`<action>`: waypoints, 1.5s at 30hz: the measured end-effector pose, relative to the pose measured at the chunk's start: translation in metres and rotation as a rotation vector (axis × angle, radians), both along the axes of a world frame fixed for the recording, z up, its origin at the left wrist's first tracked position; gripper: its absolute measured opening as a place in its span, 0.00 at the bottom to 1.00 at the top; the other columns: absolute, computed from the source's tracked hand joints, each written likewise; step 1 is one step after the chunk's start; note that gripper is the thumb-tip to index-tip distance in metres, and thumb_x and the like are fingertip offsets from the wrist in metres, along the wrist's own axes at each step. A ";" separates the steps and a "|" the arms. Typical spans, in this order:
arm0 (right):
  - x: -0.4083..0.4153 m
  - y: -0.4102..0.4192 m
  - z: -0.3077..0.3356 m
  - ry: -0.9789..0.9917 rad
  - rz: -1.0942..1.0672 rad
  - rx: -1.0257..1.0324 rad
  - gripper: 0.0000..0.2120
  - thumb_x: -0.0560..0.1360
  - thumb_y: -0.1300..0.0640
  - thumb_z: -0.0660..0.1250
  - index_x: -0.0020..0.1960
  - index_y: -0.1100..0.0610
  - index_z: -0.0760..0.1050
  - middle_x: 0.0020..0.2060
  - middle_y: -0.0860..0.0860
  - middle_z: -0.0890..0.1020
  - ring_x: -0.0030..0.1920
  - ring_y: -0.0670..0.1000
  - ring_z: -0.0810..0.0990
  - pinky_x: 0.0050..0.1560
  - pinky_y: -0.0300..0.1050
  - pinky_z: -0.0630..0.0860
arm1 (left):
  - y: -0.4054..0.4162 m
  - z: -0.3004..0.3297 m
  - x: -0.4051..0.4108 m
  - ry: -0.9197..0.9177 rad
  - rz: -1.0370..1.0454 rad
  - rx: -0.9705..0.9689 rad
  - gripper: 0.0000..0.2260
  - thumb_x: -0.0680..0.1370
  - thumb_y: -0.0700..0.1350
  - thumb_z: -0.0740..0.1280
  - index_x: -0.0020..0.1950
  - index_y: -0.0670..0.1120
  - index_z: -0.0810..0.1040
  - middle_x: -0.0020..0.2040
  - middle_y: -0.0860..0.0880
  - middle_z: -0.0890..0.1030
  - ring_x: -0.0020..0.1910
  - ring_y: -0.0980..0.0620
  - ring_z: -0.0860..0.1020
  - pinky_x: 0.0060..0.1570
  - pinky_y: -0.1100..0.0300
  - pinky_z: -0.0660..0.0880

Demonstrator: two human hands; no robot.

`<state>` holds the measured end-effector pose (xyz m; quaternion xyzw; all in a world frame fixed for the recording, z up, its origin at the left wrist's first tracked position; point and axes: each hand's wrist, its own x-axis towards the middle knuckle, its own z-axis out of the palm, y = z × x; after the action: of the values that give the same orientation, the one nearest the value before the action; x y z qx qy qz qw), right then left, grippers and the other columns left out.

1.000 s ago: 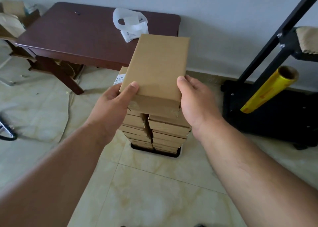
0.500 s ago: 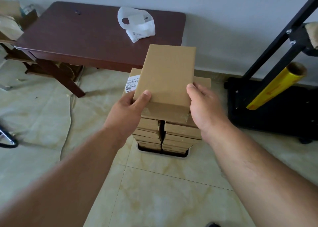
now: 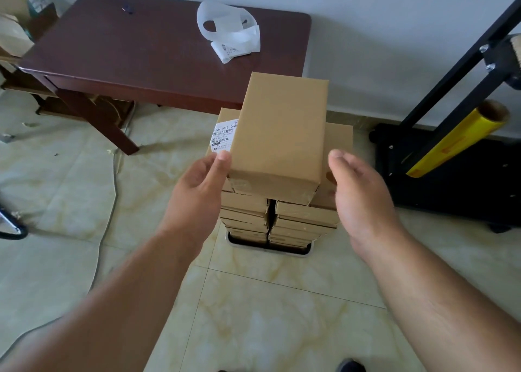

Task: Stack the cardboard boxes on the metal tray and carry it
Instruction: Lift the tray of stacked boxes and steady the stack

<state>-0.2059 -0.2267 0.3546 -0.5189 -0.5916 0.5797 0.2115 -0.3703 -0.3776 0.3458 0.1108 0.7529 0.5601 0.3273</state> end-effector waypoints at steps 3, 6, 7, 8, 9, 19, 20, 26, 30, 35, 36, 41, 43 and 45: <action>0.034 -0.021 -0.002 -0.009 -0.055 0.037 0.26 0.77 0.34 0.63 0.69 0.46 0.78 0.61 0.39 0.83 0.64 0.42 0.80 0.70 0.55 0.75 | -0.030 -0.009 0.011 -0.031 0.092 -0.039 0.15 0.79 0.65 0.67 0.59 0.58 0.82 0.55 0.61 0.86 0.61 0.64 0.80 0.68 0.55 0.73; 0.067 -0.047 -0.011 -0.058 -0.010 0.006 0.28 0.75 0.30 0.65 0.67 0.47 0.79 0.55 0.38 0.86 0.60 0.43 0.84 0.68 0.57 0.77 | -0.057 -0.027 0.026 -0.071 0.018 -0.128 0.08 0.81 0.57 0.66 0.58 0.59 0.79 0.51 0.66 0.85 0.51 0.72 0.80 0.57 0.64 0.73; 0.075 -0.055 -0.016 -0.092 0.019 -0.019 0.30 0.73 0.28 0.65 0.66 0.46 0.80 0.55 0.38 0.86 0.60 0.43 0.83 0.68 0.58 0.76 | -0.066 -0.034 0.030 -0.073 -0.015 -0.165 0.10 0.82 0.56 0.67 0.62 0.57 0.79 0.51 0.66 0.85 0.51 0.71 0.80 0.57 0.64 0.72; 0.082 -0.063 -0.024 -0.125 0.045 -0.044 0.30 0.71 0.27 0.65 0.65 0.45 0.80 0.56 0.40 0.86 0.61 0.44 0.83 0.69 0.57 0.76 | -0.073 -0.042 0.032 -0.073 -0.037 -0.200 0.16 0.82 0.56 0.67 0.69 0.55 0.77 0.56 0.64 0.84 0.55 0.68 0.79 0.60 0.63 0.71; 0.087 -0.070 -0.032 -0.162 0.064 -0.067 0.29 0.70 0.27 0.65 0.63 0.43 0.80 0.57 0.41 0.86 0.62 0.45 0.82 0.69 0.56 0.76 | -0.080 -0.049 0.032 -0.069 -0.044 -0.232 0.22 0.81 0.56 0.68 0.74 0.52 0.74 0.62 0.60 0.82 0.60 0.63 0.78 0.63 0.62 0.69; 0.110 -0.082 -0.093 -0.308 0.129 -0.170 0.26 0.78 0.42 0.69 0.73 0.51 0.74 0.66 0.44 0.80 0.60 0.40 0.78 0.58 0.40 0.73 | -0.102 -0.078 0.046 -0.086 -0.077 -0.408 0.28 0.80 0.57 0.70 0.78 0.50 0.70 0.72 0.54 0.75 0.66 0.57 0.73 0.59 0.58 0.69; 0.113 -0.079 -0.095 -0.321 0.137 -0.169 0.28 0.78 0.41 0.69 0.74 0.51 0.72 0.68 0.45 0.79 0.62 0.42 0.78 0.61 0.42 0.73 | -0.102 -0.079 0.048 -0.085 -0.077 -0.417 0.29 0.80 0.57 0.71 0.78 0.50 0.69 0.73 0.54 0.75 0.66 0.57 0.72 0.59 0.57 0.68; 0.121 -0.062 -0.115 -0.395 0.203 -0.128 0.32 0.78 0.39 0.69 0.77 0.51 0.69 0.74 0.46 0.74 0.70 0.46 0.75 0.67 0.46 0.72 | -0.097 -0.092 0.065 -0.055 -0.075 -0.433 0.31 0.78 0.56 0.73 0.79 0.51 0.68 0.73 0.54 0.74 0.65 0.58 0.72 0.60 0.57 0.68; 0.119 -0.060 -0.143 -0.424 0.238 -0.099 0.34 0.77 0.37 0.69 0.78 0.51 0.67 0.75 0.46 0.73 0.71 0.47 0.74 0.70 0.49 0.72 | -0.092 -0.122 0.068 -0.031 -0.109 -0.442 0.31 0.79 0.56 0.73 0.79 0.51 0.68 0.74 0.54 0.74 0.64 0.57 0.72 0.59 0.57 0.68; 0.117 -0.083 -0.203 -0.445 0.199 -0.107 0.34 0.77 0.38 0.69 0.78 0.51 0.67 0.74 0.46 0.73 0.71 0.46 0.75 0.66 0.45 0.71 | -0.104 -0.178 0.062 -0.027 -0.139 -0.440 0.31 0.77 0.56 0.74 0.78 0.52 0.69 0.72 0.55 0.75 0.64 0.58 0.73 0.58 0.58 0.68; 0.116 -0.088 -0.215 -0.460 0.188 -0.111 0.34 0.77 0.38 0.69 0.78 0.51 0.67 0.74 0.45 0.73 0.70 0.46 0.75 0.65 0.45 0.71 | -0.108 -0.190 0.058 -0.025 -0.136 -0.439 0.31 0.77 0.56 0.74 0.78 0.52 0.69 0.72 0.56 0.75 0.64 0.58 0.73 0.58 0.58 0.68; 0.113 -0.104 -0.276 -0.514 0.156 -0.108 0.35 0.77 0.39 0.70 0.78 0.54 0.67 0.74 0.48 0.74 0.70 0.48 0.76 0.62 0.43 0.69 | -0.127 -0.247 0.037 -0.018 -0.150 -0.394 0.33 0.77 0.56 0.75 0.79 0.52 0.69 0.72 0.56 0.75 0.65 0.58 0.74 0.60 0.58 0.70; 0.107 -0.102 -0.299 -0.524 0.164 -0.086 0.35 0.77 0.38 0.70 0.78 0.54 0.67 0.74 0.49 0.74 0.70 0.49 0.76 0.63 0.45 0.69 | -0.128 -0.269 0.024 -0.002 -0.149 -0.368 0.33 0.76 0.55 0.76 0.79 0.51 0.69 0.73 0.54 0.75 0.66 0.58 0.74 0.62 0.57 0.71; 0.105 -0.096 -0.320 -0.544 0.154 -0.067 0.36 0.76 0.38 0.70 0.78 0.54 0.67 0.74 0.49 0.74 0.70 0.49 0.76 0.66 0.47 0.71 | -0.123 -0.291 0.014 0.042 -0.172 -0.366 0.34 0.76 0.55 0.76 0.79 0.50 0.69 0.74 0.54 0.75 0.68 0.56 0.75 0.64 0.56 0.71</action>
<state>-0.1006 -0.3224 0.0347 -0.6158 -0.6446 0.4529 -0.0169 -0.3568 -0.5009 0.0547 0.1248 0.8367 0.3814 0.3728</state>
